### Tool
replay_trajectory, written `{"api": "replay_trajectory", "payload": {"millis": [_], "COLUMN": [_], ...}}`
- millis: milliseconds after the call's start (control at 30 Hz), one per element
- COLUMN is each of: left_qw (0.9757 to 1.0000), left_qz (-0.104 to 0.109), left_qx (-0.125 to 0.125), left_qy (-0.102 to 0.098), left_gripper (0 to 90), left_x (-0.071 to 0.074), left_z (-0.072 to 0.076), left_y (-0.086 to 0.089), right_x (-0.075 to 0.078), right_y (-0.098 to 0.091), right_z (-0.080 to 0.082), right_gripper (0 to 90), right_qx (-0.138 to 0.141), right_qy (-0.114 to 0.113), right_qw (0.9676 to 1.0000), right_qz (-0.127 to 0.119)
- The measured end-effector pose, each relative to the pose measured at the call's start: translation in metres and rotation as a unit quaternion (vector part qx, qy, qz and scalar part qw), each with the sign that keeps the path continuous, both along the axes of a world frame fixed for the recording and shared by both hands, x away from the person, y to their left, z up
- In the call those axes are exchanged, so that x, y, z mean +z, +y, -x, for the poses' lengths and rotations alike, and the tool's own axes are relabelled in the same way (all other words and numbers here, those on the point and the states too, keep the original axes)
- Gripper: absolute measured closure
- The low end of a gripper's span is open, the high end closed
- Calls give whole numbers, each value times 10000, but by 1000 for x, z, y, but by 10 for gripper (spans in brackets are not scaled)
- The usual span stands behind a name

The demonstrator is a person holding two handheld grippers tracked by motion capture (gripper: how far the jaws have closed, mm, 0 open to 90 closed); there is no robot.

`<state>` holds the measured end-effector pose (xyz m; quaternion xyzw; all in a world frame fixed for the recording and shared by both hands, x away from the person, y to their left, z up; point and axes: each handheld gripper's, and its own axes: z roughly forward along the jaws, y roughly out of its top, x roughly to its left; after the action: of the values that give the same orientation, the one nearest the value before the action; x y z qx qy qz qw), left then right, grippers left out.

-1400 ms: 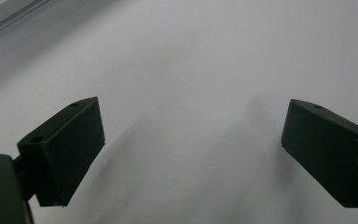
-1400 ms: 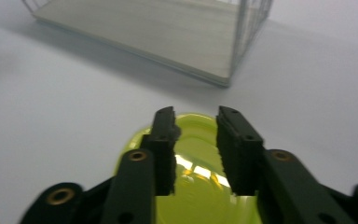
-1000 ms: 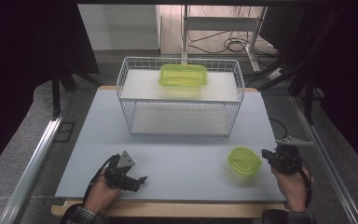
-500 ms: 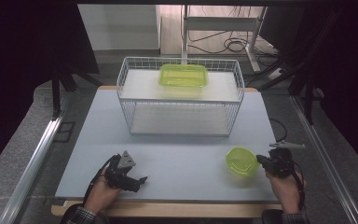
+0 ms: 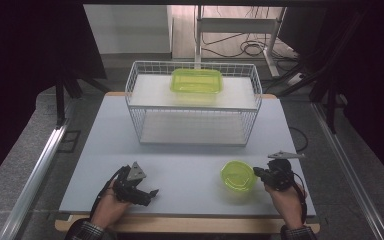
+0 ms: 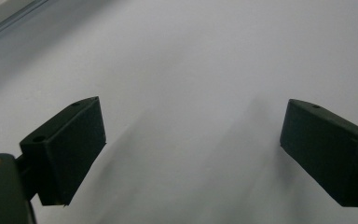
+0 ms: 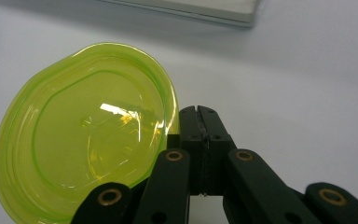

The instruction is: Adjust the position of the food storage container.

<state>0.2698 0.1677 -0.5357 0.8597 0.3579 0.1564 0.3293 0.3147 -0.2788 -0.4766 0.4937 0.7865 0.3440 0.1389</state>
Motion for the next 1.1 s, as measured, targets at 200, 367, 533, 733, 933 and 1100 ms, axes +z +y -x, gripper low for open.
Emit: {"api": "replay_trajectory", "payload": {"millis": [200,367,533,733,933,1100], "left_qw": [10000,10000,10000,10000,10000,10000], "left_qz": [26,22,27,61,44,12], "left_qx": [43,34,15,32,24,9], "left_qy": [-14,-24,-1,32,37,40], "left_gripper": [68,69,75,78,79,80], "left_x": [0,1,2,2,1,1], "left_z": [0,0,0,0,0,0], "left_y": [2,2,1,1,0,0], "right_x": [2,-5,-13,-18,-23,-26], "right_y": [-12,-15,-4,3,9,21], "right_z": [6,26,36,26,11,-2], "right_gripper": [883,883,883,865,865,867], "right_qx": [-222,-171,87,141,207,392], "right_qy": [-39,242,417,503,565,564], "right_qw": [9997,9996,9990,9986,9979,9972], "right_qz": [89,44,103,-73,-251,-311]}}
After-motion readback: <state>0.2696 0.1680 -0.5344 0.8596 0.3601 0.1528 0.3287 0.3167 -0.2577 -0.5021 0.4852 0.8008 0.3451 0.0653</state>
